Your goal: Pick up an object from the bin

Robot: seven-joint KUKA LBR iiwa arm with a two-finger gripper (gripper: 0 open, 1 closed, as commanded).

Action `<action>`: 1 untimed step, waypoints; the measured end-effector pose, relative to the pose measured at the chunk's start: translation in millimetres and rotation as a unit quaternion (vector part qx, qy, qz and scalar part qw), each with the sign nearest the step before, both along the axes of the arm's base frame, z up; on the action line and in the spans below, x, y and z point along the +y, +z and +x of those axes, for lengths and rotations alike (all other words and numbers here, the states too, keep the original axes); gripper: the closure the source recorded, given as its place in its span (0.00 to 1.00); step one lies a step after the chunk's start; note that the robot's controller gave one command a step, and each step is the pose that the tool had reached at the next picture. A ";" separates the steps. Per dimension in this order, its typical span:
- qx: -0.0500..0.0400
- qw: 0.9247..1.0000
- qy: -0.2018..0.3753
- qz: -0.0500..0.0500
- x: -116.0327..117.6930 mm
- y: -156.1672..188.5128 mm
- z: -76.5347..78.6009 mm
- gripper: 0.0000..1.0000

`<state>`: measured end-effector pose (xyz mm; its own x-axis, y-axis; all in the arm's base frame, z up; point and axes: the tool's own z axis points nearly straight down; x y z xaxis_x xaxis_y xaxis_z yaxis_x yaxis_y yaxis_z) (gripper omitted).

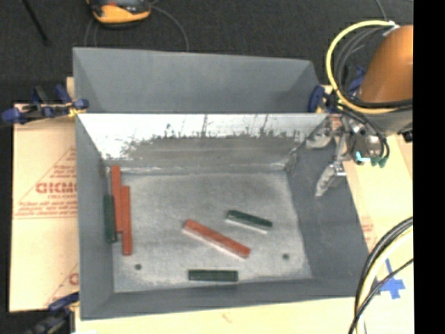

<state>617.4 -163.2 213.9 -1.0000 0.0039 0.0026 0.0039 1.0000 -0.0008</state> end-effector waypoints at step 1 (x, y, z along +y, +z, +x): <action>-0.004 1.000 0.001 -0.001 0.5 4.7 1.7 0.00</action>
Offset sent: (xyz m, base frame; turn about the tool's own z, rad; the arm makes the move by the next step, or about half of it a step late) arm -0.1049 0.0962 -0.0466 -0.2443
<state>619.2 -162.7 218.7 -1.0000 0.0010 -0.0051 0.0010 1.0000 -0.0025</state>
